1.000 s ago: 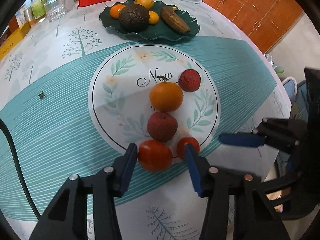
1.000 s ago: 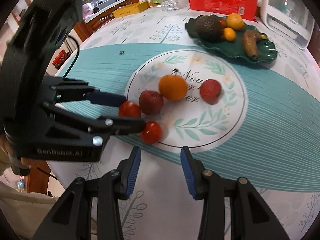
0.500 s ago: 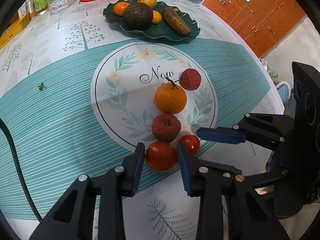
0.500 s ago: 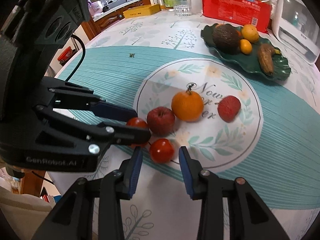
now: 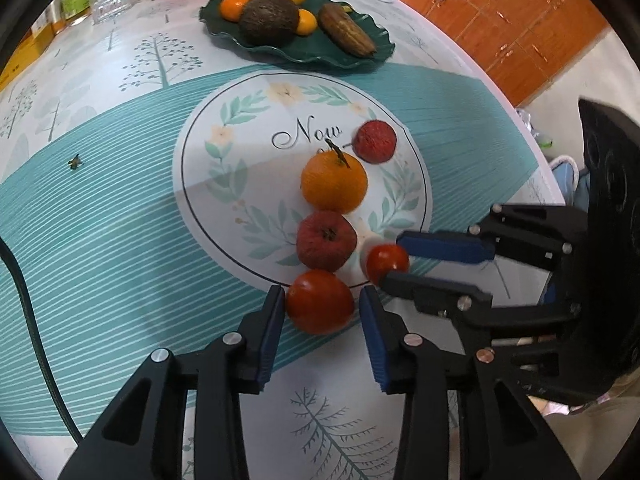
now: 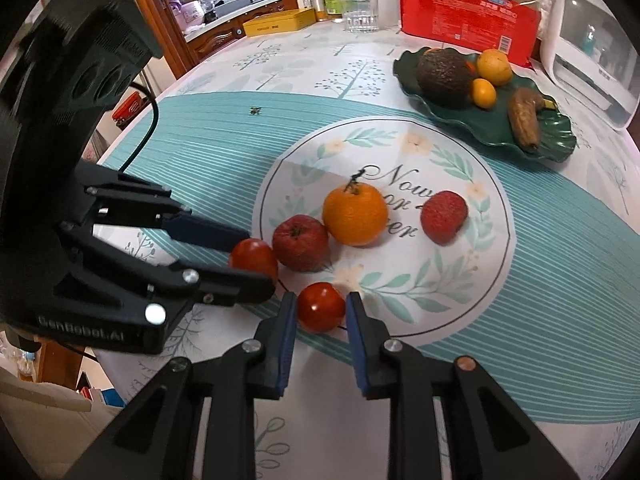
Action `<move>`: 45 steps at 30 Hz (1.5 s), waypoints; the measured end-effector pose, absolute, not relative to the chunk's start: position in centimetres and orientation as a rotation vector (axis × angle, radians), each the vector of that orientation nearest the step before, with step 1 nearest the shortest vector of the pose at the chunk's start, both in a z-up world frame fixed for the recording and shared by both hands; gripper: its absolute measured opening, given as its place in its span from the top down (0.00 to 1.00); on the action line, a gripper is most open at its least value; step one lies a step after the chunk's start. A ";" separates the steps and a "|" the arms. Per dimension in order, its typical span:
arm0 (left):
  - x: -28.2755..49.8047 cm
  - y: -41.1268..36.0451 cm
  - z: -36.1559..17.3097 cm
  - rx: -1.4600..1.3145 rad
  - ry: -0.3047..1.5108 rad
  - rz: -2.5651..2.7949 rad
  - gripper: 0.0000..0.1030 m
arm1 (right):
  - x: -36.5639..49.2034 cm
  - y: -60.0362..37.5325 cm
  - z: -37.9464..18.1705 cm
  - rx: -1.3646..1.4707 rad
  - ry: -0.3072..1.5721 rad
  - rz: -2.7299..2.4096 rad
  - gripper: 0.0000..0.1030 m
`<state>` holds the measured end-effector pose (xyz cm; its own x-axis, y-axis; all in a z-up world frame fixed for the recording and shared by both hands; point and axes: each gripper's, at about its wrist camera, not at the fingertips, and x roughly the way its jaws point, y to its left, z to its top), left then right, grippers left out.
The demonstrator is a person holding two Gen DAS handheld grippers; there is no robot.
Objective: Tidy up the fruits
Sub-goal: 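Grasp a red tomato with the left gripper while the right gripper grasps a cherry tomato, then carry both tomatoes onto the green plate with both grippers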
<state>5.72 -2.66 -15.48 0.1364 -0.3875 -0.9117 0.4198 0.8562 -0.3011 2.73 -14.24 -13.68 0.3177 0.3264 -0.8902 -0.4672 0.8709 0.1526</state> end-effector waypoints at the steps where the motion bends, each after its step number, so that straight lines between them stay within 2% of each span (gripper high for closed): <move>1: 5.6 -2.8 -15.5 0.033 1.311 -0.586 0.66 | 2.8 -14.3 -13.7 -0.140 1.134 0.522 0.76; 10: 5.3 -3.2 -15.2 0.048 1.298 -0.585 0.69 | 2.7 -14.5 -13.5 -0.130 1.134 0.519 0.77; 18: 6.2 -3.3 -11.2 0.010 1.228 -0.586 0.69 | 3.3 -15.6 -11.9 -0.098 1.112 0.509 0.77; 30: 12.1 -5.3 -2.4 0.025 1.048 -0.558 0.69 | 7.1 -19.4 -4.6 -0.057 0.967 0.457 0.77; 45: 23.2 -9.8 4.9 0.120 0.899 -0.432 0.69 | 18.9 -25.1 4.1 -0.088 0.782 0.285 0.77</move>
<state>23.19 -9.75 4.87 0.5433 -0.3131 -0.7789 0.4121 0.9079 -0.0775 18.94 -25.06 4.14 0.6738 0.2202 -0.7053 -0.2850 0.9581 0.0269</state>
